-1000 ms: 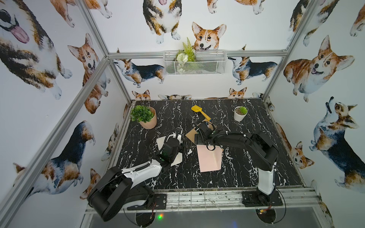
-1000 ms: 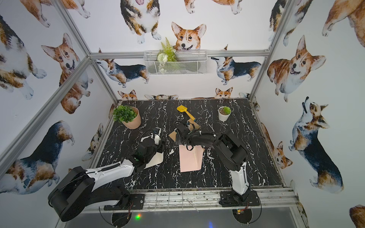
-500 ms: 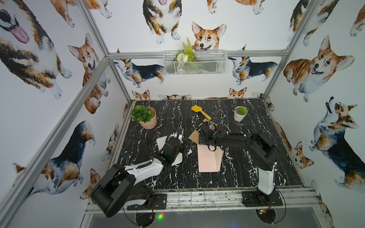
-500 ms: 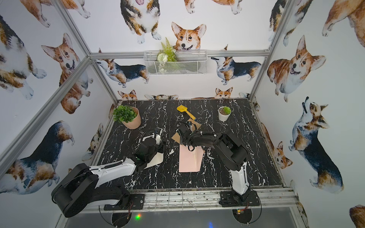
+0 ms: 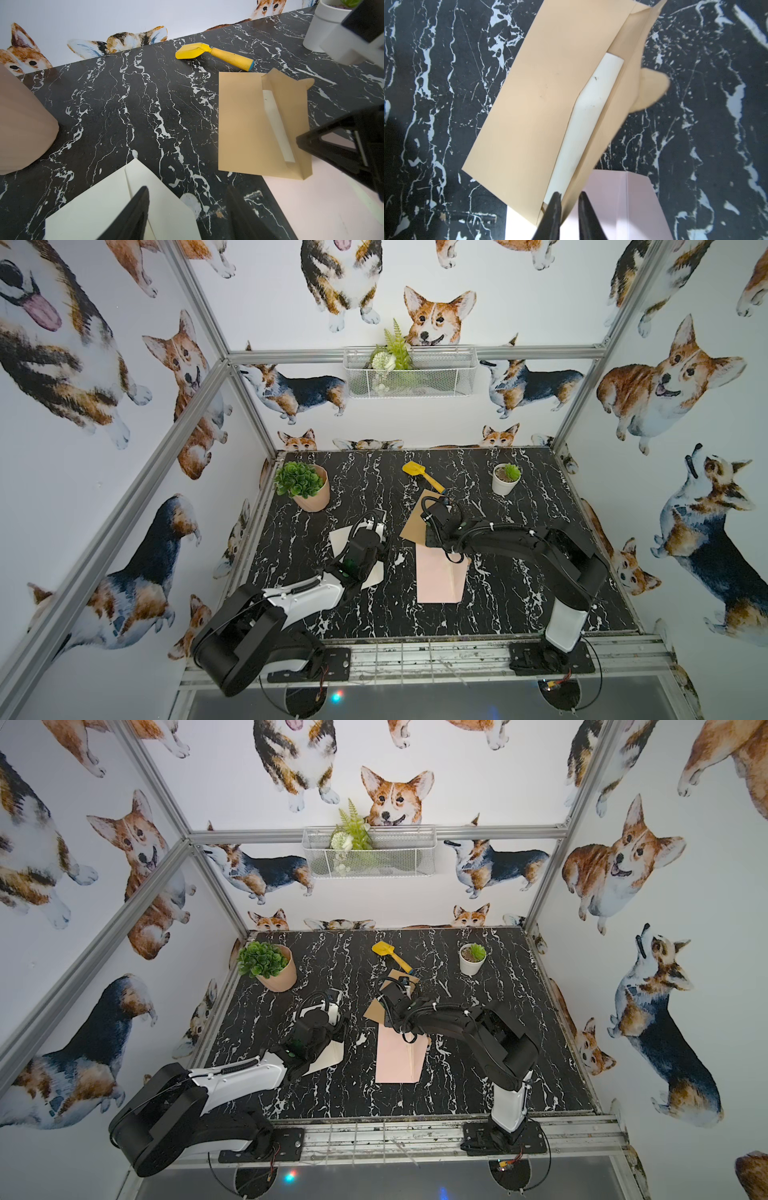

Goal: Take the letter paper out of the envelope
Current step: Pick up the envelope from the center of the board.

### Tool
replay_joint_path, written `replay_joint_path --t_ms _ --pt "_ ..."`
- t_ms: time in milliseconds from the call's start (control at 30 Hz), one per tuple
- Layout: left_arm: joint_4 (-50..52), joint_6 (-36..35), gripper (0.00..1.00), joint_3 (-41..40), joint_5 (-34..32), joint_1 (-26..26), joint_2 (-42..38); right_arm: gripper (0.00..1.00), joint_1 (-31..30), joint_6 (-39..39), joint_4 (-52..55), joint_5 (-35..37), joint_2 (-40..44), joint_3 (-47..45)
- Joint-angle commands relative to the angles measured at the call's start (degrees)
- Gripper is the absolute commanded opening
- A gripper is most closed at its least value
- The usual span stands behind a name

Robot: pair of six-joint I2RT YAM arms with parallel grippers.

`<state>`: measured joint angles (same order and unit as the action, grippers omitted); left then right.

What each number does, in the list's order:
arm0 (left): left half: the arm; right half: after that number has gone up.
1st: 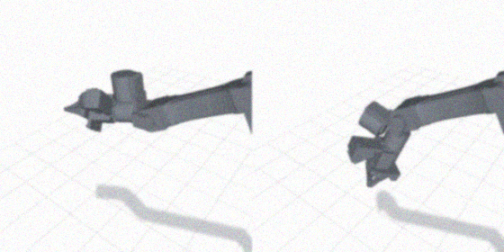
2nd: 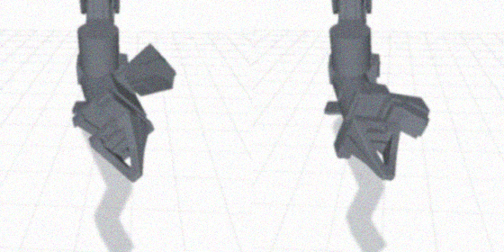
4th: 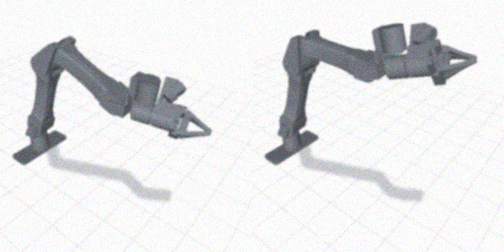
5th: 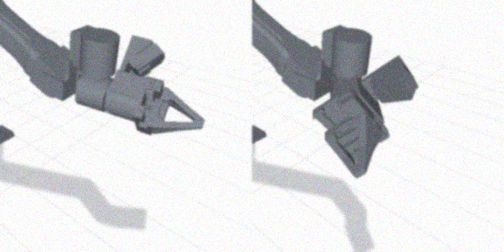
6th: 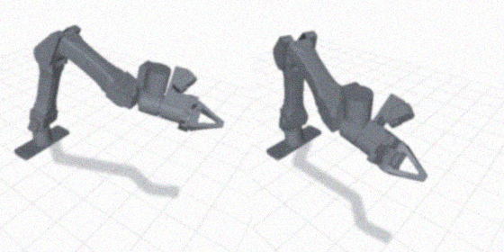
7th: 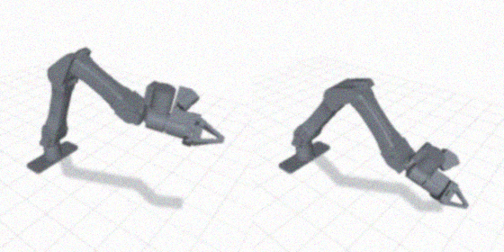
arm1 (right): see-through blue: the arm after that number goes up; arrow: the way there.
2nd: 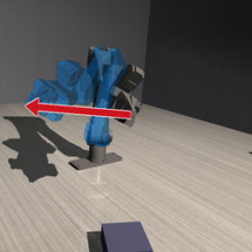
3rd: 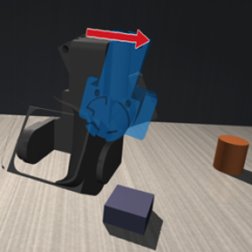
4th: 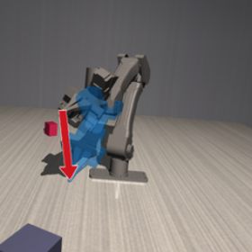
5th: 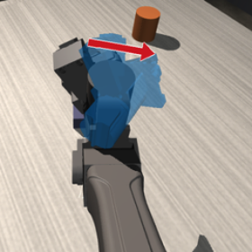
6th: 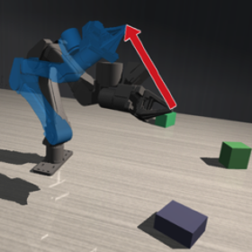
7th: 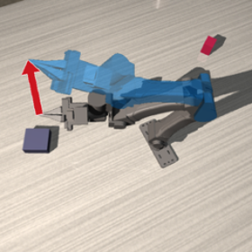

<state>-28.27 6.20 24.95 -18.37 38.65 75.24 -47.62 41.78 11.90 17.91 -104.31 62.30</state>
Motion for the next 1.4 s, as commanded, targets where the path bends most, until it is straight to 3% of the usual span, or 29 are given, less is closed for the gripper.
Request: replay_joint_path --t_ms 0,333,800,1067,1167,1233,1367 --pt "-0.16 -0.84 0.61 1.21 -0.78 -0.04 0.85 0.03 0.07 -2.26 -0.17 -0.72 -1.03 0.33" --pt "0.30 -1.19 0.61 1.69 -0.75 -0.03 1.20 0.00 0.06 -5.65 2.20 -0.28 -0.59 0.28" --pt "0.94 -1.27 0.61 2.74 3.15 0.02 2.18 0.00 -2.71 -16.27 6.01 -0.87 10.89 -2.32" --pt "-2.91 -2.48 0.70 1.22 8.53 -0.02 1.19 0.00 -4.16 -22.91 -3.39 -1.92 28.17 -12.14" --pt "-4.17 -2.59 0.72 0.64 11.41 0.02 0.40 0.00 -4.15 -25.21 -7.06 -7.33 34.16 -15.35" --pt "-4.07 -2.68 0.72 0.74 13.83 0.02 -0.39 0.00 -4.14 -26.15 -6.76 -10.81 36.34 -15.50" --pt "-6.84 -1.66 0.72 -0.58 17.89 0.00 -1.70 0.00 -4.15 -26.97 -4.28 -10.44 38.26 -15.36"
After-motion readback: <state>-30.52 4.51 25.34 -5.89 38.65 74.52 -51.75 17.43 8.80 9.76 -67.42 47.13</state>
